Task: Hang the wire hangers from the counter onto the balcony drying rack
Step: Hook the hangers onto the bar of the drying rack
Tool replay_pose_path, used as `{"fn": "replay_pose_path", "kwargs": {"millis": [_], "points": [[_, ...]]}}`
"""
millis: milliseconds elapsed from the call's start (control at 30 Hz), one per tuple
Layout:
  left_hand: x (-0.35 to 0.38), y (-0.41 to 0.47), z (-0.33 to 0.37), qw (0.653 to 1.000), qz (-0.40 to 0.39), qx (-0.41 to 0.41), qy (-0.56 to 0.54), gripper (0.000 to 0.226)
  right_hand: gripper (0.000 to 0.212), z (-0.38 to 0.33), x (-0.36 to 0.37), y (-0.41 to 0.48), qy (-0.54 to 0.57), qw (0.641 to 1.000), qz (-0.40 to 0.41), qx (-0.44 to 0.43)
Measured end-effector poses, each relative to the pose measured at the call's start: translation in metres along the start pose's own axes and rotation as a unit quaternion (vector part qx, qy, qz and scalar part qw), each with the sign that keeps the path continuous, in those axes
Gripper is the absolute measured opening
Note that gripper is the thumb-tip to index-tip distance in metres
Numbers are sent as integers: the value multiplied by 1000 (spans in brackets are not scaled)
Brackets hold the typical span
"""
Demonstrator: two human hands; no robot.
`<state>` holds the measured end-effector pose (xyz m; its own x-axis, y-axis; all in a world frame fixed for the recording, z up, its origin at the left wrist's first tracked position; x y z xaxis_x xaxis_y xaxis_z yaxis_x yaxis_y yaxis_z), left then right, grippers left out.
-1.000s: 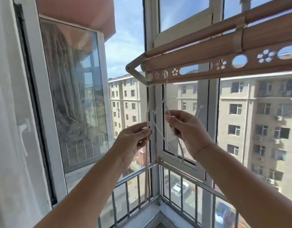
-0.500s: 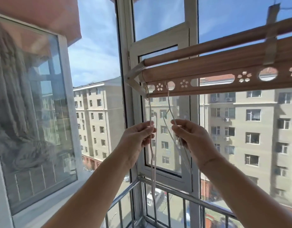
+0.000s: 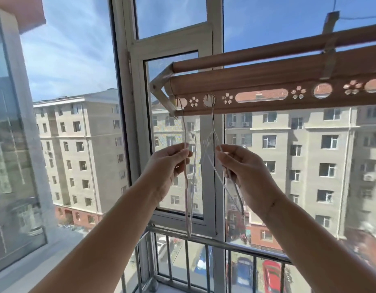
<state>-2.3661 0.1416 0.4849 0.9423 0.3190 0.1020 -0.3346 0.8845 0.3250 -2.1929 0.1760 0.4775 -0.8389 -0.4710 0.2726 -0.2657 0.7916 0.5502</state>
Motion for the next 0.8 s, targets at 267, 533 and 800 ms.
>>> {"fn": "replay_pose_path", "kwargs": {"millis": [267,533,800], "points": [[-8,5,6,1000,-3,-2,-13,19,19,19,-4,3,9,999,32,29],[-17,-6,-8,999,-14,-28,-24,22,25,21,0,-1,25,998,36,33],[-38,-20,-23,983,-30,-31,181,25,26,22,4,-4,28,998,37,50]]}}
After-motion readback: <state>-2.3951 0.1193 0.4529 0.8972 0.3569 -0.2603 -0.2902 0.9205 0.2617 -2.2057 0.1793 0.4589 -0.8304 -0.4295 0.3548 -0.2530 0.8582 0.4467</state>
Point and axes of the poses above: each hand's wrist, its own y-axis towards the middle knuckle, its own x-axis out of the palm, z = x × y, the point moved 5 cm from there along y, towards the middle knuckle, and after that the axes turned 7 degrees about y, right-handed, at the moved point
